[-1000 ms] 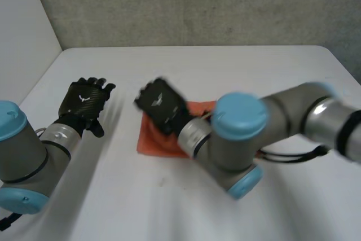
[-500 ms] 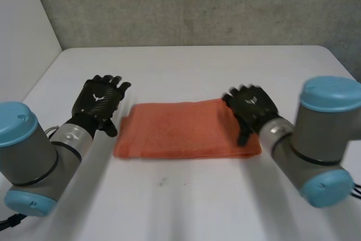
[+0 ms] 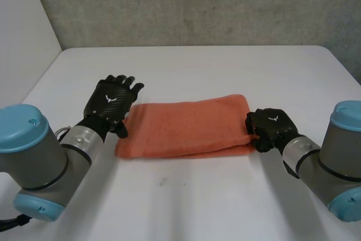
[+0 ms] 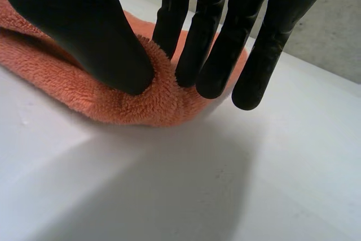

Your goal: Fold the laundry

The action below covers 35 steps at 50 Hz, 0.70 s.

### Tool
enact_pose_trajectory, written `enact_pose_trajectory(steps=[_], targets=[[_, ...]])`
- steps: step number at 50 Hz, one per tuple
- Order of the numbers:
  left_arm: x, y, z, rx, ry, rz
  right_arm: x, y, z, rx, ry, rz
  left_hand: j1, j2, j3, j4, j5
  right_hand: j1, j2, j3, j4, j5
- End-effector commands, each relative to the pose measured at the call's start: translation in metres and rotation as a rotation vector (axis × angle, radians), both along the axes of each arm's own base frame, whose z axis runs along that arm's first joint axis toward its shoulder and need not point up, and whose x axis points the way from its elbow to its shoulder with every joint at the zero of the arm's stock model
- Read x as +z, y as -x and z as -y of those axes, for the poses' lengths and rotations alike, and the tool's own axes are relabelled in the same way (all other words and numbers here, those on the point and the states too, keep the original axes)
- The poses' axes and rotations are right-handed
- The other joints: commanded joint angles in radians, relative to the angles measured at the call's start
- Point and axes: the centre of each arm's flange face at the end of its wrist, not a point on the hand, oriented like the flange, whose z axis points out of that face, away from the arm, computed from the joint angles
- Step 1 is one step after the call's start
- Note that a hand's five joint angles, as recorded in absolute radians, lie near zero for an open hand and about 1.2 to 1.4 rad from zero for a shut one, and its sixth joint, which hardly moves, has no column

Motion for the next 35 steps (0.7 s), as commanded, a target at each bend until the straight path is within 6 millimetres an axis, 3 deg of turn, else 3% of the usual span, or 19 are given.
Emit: enact_pose_trajectory(steps=[1, 4, 8, 9, 10, 12, 13, 17, 21, 24, 26, 28, 29, 32, 35], targets=[[0.001, -0.002, 0.000, 0.009, 0.002, 0.000, 0.020, 0.003, 0.021, -0.064, 0.103, -0.037, -0.025, -0.025, -0.034, -0.028, -0.044, 0.451, 0.227, 0.216, 0.209, 0.256], [0.008, -0.003, 0.001, 0.018, 0.019, -0.007, 0.036, -0.004, 0.029, -0.064, 0.177, -0.047, -0.025, -0.025, -0.034, -0.028, -0.044, 0.451, 0.227, 0.216, 0.209, 0.256], [0.017, -0.006, 0.002, 0.029, 0.041, -0.017, 0.071, -0.065, 0.006, 0.098, 0.285, 0.007, -0.025, -0.025, -0.034, -0.028, -0.044, 0.451, 0.227, 0.216, 0.209, 0.256], [0.020, -0.007, 0.003, 0.034, 0.046, -0.027, 0.084, -0.097, -0.015, 0.191, 0.319, 0.032, -0.025, -0.025, -0.034, -0.028, -0.044, 0.451, 0.227, 0.216, 0.209, 0.256], [0.022, -0.008, 0.003, 0.037, 0.045, -0.033, 0.085, -0.110, -0.024, 0.232, 0.324, 0.040, -0.025, -0.025, -0.034, -0.028, -0.044, 0.451, 0.227, 0.216, 0.209, 0.256], [0.025, -0.010, 0.004, 0.052, 0.045, -0.052, 0.080, -0.134, -0.042, 0.308, 0.313, 0.042, -0.025, -0.025, -0.034, -0.028, -0.044, 0.451, 0.227, 0.216, 0.209, 0.256], [0.029, -0.014, 0.006, 0.075, 0.041, -0.078, 0.068, -0.151, -0.051, 0.356, 0.293, 0.035, -0.025, -0.025, -0.034, -0.028, -0.044, 0.451, 0.227, 0.216, 0.209, 0.256], [0.038, -0.021, 0.010, 0.123, 0.029, -0.154, 0.036, -0.178, -0.076, 0.468, 0.229, 0.015, -0.025, -0.025, -0.034, -0.028, -0.044, 0.451, 0.227, 0.216, 0.209, 0.256], [0.043, -0.025, 0.013, 0.142, 0.021, -0.198, 0.012, -0.193, -0.109, 0.611, 0.191, -0.010, -0.025, -0.025, -0.034, -0.028, -0.044, 0.451, 0.227, 0.216, 0.209, 0.256], [0.043, -0.026, 0.015, 0.148, 0.020, -0.206, 0.001, -0.195, -0.115, 0.642, 0.185, -0.036, -0.025, -0.025, -0.034, -0.028, -0.044, 0.451, 0.227, 0.216, 0.209, 0.256], [0.044, -0.027, 0.016, 0.150, 0.023, -0.211, 0.004, -0.192, -0.111, 0.622, 0.197, -0.041, -0.025, -0.025, -0.034, -0.028, -0.044, 0.397, 0.173, 0.162, 0.154, 0.202], [0.045, -0.026, 0.017, 0.146, 0.024, -0.213, 0.010, -0.190, -0.107, 0.595, 0.200, -0.035, -0.025, -0.025, -0.034, -0.028, -0.044, -0.223, -0.447, -0.457, -0.465, -0.418], [0.047, -0.025, 0.018, 0.143, 0.031, -0.215, 0.023, -0.186, -0.100, 0.549, 0.218, -0.022, -0.025, -0.025, -0.034, -0.028, -0.044, -0.771, -0.995, -1.005, -1.013, -0.966], [0.051, -0.019, 0.020, 0.125, 0.039, -0.222, 0.038, -0.178, -0.089, 0.483, 0.232, -0.004, -0.021, -0.021, -0.030, -0.025, -0.041, -0.771, -0.995, -1.005, -1.013, -0.966], [0.047, -0.012, 0.020, 0.107, 0.015, -0.224, 0.059, -0.153, -0.054, 0.319, 0.220, 0.053, -0.021, -0.021, -0.030, -0.025, -0.041, -0.771, -0.995, -1.005, -1.013, -0.966]])
